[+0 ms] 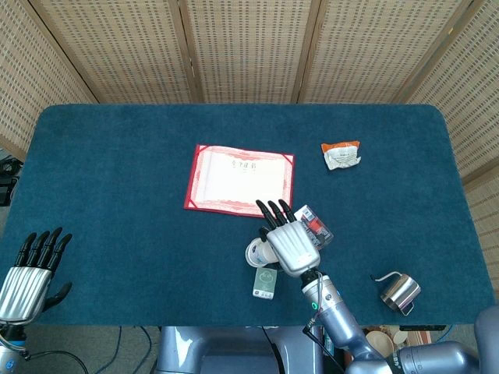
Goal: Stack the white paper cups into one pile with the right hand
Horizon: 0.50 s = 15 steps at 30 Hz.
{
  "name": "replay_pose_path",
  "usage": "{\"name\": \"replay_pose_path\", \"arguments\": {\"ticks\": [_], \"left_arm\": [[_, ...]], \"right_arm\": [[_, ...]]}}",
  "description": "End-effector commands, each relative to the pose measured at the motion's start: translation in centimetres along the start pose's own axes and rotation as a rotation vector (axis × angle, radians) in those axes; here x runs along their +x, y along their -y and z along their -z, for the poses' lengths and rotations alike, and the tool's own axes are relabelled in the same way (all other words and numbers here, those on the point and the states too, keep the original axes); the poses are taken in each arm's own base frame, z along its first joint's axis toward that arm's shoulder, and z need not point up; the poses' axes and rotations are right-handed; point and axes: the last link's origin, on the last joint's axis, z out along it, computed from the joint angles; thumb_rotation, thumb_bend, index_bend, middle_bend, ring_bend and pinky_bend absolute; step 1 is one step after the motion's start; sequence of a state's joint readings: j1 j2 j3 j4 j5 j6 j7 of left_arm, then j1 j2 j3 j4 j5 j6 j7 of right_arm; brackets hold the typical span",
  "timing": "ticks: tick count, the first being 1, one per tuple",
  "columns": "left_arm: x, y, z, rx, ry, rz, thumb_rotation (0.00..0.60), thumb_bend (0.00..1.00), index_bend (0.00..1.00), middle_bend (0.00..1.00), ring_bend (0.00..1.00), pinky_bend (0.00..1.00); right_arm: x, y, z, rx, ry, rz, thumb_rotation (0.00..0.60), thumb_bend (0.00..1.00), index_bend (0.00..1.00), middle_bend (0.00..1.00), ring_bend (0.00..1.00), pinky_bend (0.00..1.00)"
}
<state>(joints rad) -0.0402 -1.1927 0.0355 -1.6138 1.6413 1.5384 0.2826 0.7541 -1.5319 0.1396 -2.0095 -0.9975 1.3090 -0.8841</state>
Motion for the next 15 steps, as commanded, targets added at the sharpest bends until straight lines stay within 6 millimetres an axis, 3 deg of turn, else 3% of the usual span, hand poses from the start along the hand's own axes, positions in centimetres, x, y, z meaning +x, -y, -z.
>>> {"name": "replay_pose_path", "arguments": {"ticks": [1,15], "left_arm": [[-0.1,-0.1,0.0,-0.005,0.004,-0.001,0.6,0.27,0.0,0.0,0.0,0.0],[-0.1,-0.3,0.1,-0.012,0.004,0.0,0.6,0.27,0.0,0.0,0.0,0.0]], "right_arm": [[0.0,0.3,-0.3,0.006,-0.003,0.004,0.6,0.09,0.52,0.01,0.0,0.0],[-1.1,1.0,-1.3,0.007,0.013,0.034,0.6,0.09,0.52,0.01,0.0,0.0]]}}
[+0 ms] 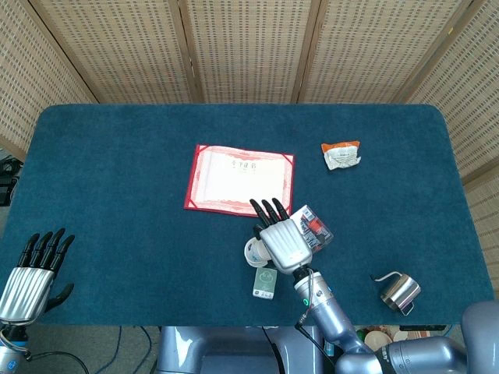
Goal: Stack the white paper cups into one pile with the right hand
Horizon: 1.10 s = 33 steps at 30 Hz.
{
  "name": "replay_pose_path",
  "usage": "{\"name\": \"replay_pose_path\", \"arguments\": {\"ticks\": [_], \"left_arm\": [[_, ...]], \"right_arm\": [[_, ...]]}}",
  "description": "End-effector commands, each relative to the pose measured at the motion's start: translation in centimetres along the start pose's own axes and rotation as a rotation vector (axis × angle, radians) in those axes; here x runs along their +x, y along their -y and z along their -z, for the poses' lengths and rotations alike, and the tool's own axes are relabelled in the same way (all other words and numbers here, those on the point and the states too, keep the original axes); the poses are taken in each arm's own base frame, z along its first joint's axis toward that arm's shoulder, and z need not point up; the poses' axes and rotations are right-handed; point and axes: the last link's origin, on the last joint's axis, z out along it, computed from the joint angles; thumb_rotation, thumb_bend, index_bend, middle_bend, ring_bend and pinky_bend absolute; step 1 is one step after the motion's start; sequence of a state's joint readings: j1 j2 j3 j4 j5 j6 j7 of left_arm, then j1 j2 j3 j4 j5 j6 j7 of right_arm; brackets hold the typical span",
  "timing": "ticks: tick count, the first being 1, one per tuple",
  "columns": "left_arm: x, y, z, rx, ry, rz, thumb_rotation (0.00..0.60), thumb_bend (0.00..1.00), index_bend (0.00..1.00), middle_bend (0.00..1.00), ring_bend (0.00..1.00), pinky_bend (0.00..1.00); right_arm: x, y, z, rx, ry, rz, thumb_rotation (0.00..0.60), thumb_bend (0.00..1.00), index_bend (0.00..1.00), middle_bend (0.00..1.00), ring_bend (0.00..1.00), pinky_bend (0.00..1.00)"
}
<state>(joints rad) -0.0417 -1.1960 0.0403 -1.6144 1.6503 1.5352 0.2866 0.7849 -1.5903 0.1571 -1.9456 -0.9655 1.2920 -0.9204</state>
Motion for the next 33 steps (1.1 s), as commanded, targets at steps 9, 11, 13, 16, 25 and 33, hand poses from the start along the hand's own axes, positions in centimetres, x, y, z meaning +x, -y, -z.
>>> {"name": "replay_pose_path", "arguments": {"ticks": [9,11,13,16,25,33], "left_arm": [[0.1,0.2,0.0,0.008,-0.002,0.005,0.6,0.27,0.0,0.0,0.0,0.0],[0.2,0.2,0.0,0.01,-0.002,0.006,0.6,0.27,0.0,0.0,0.0,0.0],[0.2,0.3,0.0,0.014,-0.004,0.007,0.6,0.27,0.0,0.0,0.0,0.0],[0.2,0.6,0.0,0.025,-0.004,0.009,0.6,0.27,0.0,0.0,0.0,0.0],[0.5,1.0,-0.1,0.06,-0.019,0.01,0.6,0.27,0.0,0.0,0.0,0.0],[0.5,0.9,-0.2,0.071,-0.023,0.005,0.6,0.27,0.0,0.0,0.0,0.0]], "right_arm": [[-0.2,0.0,0.4,0.001,0.015,0.026,0.6,0.09,0.25,0.0,0.0,0.0],[-0.1,-0.3,0.8,-0.006,0.009,0.019,0.6,0.09,0.24,0.0,0.0,0.0],[-0.1,-0.8,1.3,-0.014,0.001,0.011,0.6,0.09,0.24,0.0,0.0,0.0],[-0.2,-2.1,2.7,-0.037,-0.01,0.001,0.6,0.09,0.24,0.0,0.0,0.0],[-1.9,-8.9,8.7,-0.145,-0.052,-0.005,0.6,0.09,0.09,0.0,0.0,0.0],[-3.2,-13.1,12.8,-0.228,-0.079,-0.01,0.6,0.09,0.01,0.0,0.0,0.0]]}}
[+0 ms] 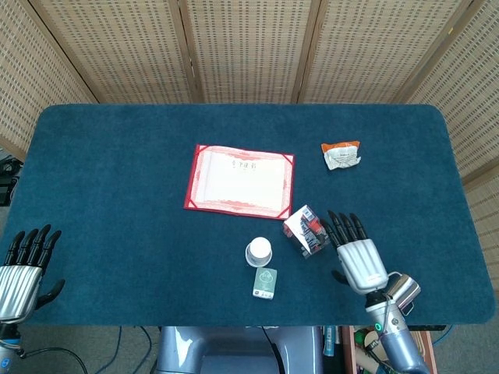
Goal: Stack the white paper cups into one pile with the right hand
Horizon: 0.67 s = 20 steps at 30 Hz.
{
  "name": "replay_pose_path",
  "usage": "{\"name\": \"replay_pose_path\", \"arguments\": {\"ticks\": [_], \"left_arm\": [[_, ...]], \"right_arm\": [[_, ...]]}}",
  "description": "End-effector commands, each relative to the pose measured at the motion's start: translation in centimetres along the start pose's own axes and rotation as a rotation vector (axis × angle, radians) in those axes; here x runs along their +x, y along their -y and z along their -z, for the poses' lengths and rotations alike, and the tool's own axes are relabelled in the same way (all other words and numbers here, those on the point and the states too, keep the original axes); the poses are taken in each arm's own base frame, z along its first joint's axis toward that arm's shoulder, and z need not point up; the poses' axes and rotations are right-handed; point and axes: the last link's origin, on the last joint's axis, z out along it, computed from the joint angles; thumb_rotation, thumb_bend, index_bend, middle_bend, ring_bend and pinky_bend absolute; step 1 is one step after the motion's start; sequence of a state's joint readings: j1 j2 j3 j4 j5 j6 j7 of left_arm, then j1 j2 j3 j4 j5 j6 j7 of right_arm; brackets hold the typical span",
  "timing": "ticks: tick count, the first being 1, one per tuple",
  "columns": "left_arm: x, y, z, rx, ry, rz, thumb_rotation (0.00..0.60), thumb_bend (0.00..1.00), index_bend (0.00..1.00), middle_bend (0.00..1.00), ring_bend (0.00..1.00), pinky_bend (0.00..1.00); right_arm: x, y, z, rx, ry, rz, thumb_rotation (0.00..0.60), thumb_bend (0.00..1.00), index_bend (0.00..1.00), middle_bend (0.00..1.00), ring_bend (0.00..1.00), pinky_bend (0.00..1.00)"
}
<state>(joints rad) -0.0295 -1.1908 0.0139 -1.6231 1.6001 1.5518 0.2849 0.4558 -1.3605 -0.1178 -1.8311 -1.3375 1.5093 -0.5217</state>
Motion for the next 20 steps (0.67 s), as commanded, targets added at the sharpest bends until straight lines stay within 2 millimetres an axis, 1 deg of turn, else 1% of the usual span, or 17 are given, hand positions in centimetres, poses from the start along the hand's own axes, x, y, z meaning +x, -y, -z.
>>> {"name": "replay_pose_path", "arguments": {"ticks": [1,4,9,12,14,20], "left_arm": [[0.0,0.0,0.0,0.003,-0.002,-0.002,0.6,0.27,0.0,0.0,0.0,0.0],[-0.2,0.2,-0.1,0.015,0.013,-0.004,0.6,0.27,0.0,0.0,0.0,0.0],[-0.3,0.5,-0.2,0.032,0.027,-0.006,0.6,0.26,0.0,0.0,0.0,0.0],[-0.3,0.7,-0.3,0.04,0.03,-0.011,0.6,0.26,0.0,0.0,0.0,0.0],[-0.4,0.7,-0.4,0.042,0.032,-0.014,0.6,0.26,0.0,0.0,0.0,0.0],[-0.3,0.8,-0.2,0.044,0.028,-0.014,0.6,0.26,0.0,0.0,0.0,0.0]], "right_arm": [[-0.3,-2.3,1.8,-0.035,-0.009,0.012,0.6,0.09,0.0,0.0,0.0,0.0],[-0.6,-3.8,3.3,-0.061,0.001,0.037,0.6,0.08,0.0,0.0,0.0,0.0],[-0.7,-5.0,5.0,-0.069,-0.019,0.03,0.6,0.08,0.0,0.0,0.0,0.0],[-1.2,-5.7,6.4,-0.09,-0.023,0.01,0.6,0.08,0.0,0.0,0.0,0.0],[-1.4,-6.0,6.6,-0.101,-0.019,0.005,0.6,0.08,0.0,0.0,0.0,0.0],[-1.3,-6.3,6.5,-0.107,-0.031,-0.005,0.6,0.08,0.0,0.0,0.0,0.0]]}}
